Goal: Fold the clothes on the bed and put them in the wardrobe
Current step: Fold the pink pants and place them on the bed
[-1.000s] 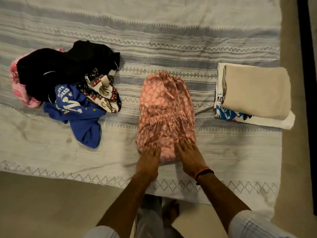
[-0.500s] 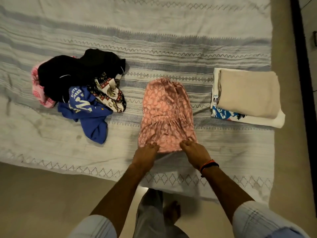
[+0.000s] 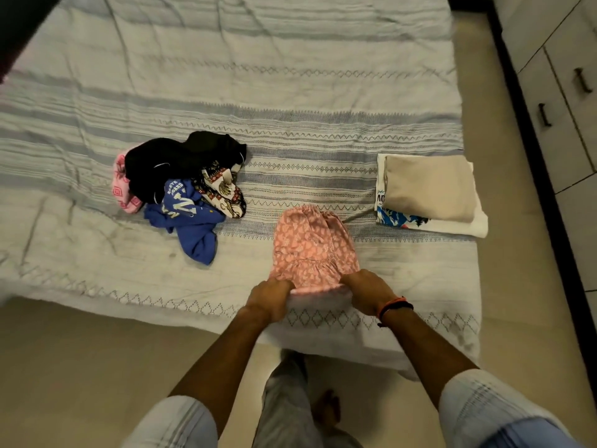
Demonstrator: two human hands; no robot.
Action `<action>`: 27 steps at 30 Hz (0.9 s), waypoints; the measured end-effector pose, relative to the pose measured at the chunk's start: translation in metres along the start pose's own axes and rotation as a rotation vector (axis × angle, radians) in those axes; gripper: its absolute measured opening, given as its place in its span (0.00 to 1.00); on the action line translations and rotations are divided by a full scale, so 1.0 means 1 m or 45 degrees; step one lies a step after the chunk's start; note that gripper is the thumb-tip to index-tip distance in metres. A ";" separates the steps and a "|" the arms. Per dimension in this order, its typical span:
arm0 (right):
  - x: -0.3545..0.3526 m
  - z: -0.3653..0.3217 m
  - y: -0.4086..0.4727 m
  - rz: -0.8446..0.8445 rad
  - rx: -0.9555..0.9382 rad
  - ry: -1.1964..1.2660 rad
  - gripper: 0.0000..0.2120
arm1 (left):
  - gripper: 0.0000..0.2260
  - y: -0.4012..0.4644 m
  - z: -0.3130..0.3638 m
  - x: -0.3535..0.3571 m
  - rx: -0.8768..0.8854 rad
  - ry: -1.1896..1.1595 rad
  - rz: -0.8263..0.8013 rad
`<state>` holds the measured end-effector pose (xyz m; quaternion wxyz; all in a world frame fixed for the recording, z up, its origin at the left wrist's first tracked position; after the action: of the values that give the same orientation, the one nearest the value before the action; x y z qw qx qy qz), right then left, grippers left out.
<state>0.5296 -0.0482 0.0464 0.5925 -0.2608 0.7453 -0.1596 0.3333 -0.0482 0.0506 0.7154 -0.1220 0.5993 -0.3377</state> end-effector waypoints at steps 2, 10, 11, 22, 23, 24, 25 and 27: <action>-0.013 -0.001 0.005 0.063 0.017 0.072 0.16 | 0.15 0.003 -0.003 -0.011 -0.031 -0.075 0.032; -0.076 0.005 0.060 0.316 0.079 0.233 0.15 | 0.15 0.055 -0.035 -0.067 -0.164 -0.321 0.197; -0.082 0.005 0.068 0.333 0.085 0.239 0.16 | 0.15 0.064 -0.039 -0.072 -0.180 -0.343 0.216; -0.113 0.020 0.187 0.544 0.206 0.075 0.19 | 0.23 0.175 -0.082 -0.113 -0.210 -0.432 0.518; -0.104 0.017 0.192 0.489 0.191 0.047 0.21 | 0.24 0.183 -0.082 -0.105 -0.177 -0.415 0.500; -0.092 0.013 0.197 0.427 0.151 0.048 0.20 | 0.26 0.189 -0.080 -0.096 -0.133 -0.404 0.454; -0.079 0.007 0.197 0.372 0.094 0.058 0.19 | 0.28 0.192 -0.076 -0.084 -0.083 -0.391 0.394; -0.051 -0.001 0.196 0.275 0.012 0.042 0.17 | 0.34 0.194 -0.068 -0.057 -0.034 -0.310 0.262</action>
<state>0.4979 0.1403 -0.0196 0.5952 -0.1737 0.7779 -0.1025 0.3317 0.1473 -0.0352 0.8120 -0.1094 0.5219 -0.2374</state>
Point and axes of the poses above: each hand's wrist, its own y-axis towards the middle knuckle, its own x-axis out of the palm, z = x × y, the point moved 6 cm from there along y, towards the middle knuckle, and after that the axes turned 2 degrees about x, right-handed, at the moved point
